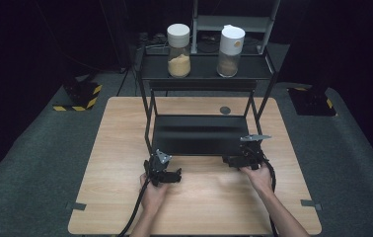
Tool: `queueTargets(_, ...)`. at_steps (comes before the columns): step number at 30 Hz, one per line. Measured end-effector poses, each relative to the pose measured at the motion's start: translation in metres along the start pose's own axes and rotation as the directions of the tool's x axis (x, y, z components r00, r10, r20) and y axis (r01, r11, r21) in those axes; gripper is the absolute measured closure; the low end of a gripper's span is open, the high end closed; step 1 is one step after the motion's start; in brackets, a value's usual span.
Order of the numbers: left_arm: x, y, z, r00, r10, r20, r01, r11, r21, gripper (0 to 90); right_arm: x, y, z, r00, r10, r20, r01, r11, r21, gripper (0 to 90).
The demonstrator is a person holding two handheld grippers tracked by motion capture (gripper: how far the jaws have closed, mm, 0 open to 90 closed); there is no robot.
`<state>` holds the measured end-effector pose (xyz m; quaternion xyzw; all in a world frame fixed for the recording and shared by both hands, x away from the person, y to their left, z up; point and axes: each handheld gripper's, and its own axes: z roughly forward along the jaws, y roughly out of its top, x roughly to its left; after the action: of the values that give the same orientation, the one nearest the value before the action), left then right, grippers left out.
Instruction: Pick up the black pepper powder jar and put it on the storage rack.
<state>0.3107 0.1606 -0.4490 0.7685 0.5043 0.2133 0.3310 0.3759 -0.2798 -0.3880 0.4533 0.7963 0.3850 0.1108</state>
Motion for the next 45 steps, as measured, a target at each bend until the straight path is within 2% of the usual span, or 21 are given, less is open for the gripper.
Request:
queueTargets(13, 0.0, 0.0, 0.0, 1.0, 0.0, 0.0, 0.0, 1.0, 0.0, 5.6, 0.0, -0.01, 0.009, 0.9999, 0.013, 0.002, -0.013, 1.0, 0.017, 5.1)
queueTargets(21, 0.0, 0.0, 0.0, 1.0, 0.0, 0.0, 0.0, 1.0, 0.0, 5.6, -0.002, -0.019, 0.016, 0.9992, 0.039, 0.006, -0.039, 0.999, 0.035, 5.1)
queueTargets(26, 0.0, 0.0, 0.0, 1.0, 0.0, 0.0, 0.0, 1.0, 0.0, 5.6, 0.001, -0.024, 0.018, 0.9992, 0.035, 0.017, -0.036, 0.998, 0.043, 5.2)
queueTargets(29, 0.0, 0.0, 0.0, 1.0, -0.001, 0.0, 0.001, 1.0, 0.0, 5.6, 0.004, -0.027, 0.019, 0.9994, 0.022, 0.027, -0.024, 0.999, 0.046, 5.2)
queueTargets(35, 0.0, 0.0, 0.0, 1.0, -0.001, -0.001, 0.001, 1.0, 0.0, 5.6, 0.014, -0.033, 0.026, 0.9981, -0.036, 0.05, 0.032, 0.997, 0.076, 4.8)
queueTargets(39, 0.0, 0.0, 0.0, 1.0, -0.001, -0.001, 0.001, 1.0, 0.0, 5.6, 0.021, -0.041, 0.025, 0.9962, -0.051, 0.07, 0.047, 0.997, 0.055, 5.0)
queueTargets(43, 0.0, 0.0, 0.0, 1.0, -0.001, -0.001, 0.001, 1.0, 0.0, 5.6, 0.031, -0.052, 0.026, 0.9904, -0.085, 0.109, 0.082, 0.996, 0.028, 5.7)
queueTargets(45, 0.0, 0.0, 0.0, 1.0, -0.001, -0.001, 0.001, 1.0, 0.0, 5.7, 0.039, -0.061, 0.028, 0.9813, -0.131, 0.141, 0.131, 0.991, 0.01, 5.7)
